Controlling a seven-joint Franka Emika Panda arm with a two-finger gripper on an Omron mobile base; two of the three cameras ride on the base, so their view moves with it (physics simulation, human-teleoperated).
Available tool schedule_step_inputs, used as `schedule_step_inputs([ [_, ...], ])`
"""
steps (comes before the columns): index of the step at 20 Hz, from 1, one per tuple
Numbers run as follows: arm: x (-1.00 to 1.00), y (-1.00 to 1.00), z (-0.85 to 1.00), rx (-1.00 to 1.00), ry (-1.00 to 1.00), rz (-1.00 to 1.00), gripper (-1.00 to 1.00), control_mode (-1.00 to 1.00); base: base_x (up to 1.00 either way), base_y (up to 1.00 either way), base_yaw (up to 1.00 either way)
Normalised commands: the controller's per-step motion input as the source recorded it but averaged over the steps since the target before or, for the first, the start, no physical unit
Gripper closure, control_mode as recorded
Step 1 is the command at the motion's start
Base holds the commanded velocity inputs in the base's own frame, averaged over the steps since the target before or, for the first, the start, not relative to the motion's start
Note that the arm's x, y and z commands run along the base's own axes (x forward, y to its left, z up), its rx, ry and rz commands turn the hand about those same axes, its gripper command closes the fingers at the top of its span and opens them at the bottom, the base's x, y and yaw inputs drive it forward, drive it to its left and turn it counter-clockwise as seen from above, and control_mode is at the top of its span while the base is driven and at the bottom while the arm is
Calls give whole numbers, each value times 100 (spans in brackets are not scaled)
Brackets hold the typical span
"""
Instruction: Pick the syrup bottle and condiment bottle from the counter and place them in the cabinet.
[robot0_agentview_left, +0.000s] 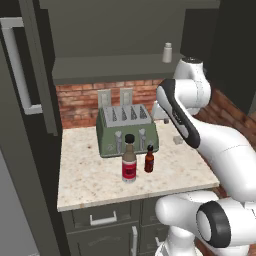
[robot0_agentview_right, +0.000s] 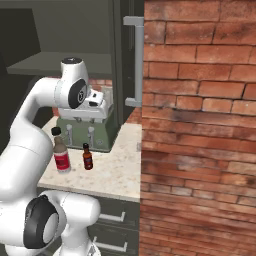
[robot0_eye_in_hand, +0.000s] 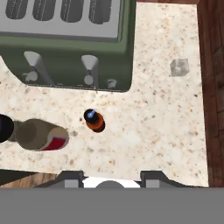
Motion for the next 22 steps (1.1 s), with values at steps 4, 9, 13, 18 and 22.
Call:
schedule_step_inputs([
  [4, -20, 3, 0, 0, -7, 0, -100, -100, 0, 0, 0],
  [9, -38, 20, -5, -1, -7, 4, -100, -100, 0, 0, 0],
  [13, -37, 21, -5, 0, -2, 6, -100, -100, 0, 0, 0],
  [18, -32, 25, -2, 0, -9, 3, -100, -100, 0, 0, 0],
  [22, -29, 28, -7, -3, -16, 2, -100, -100, 0, 0, 0],
])
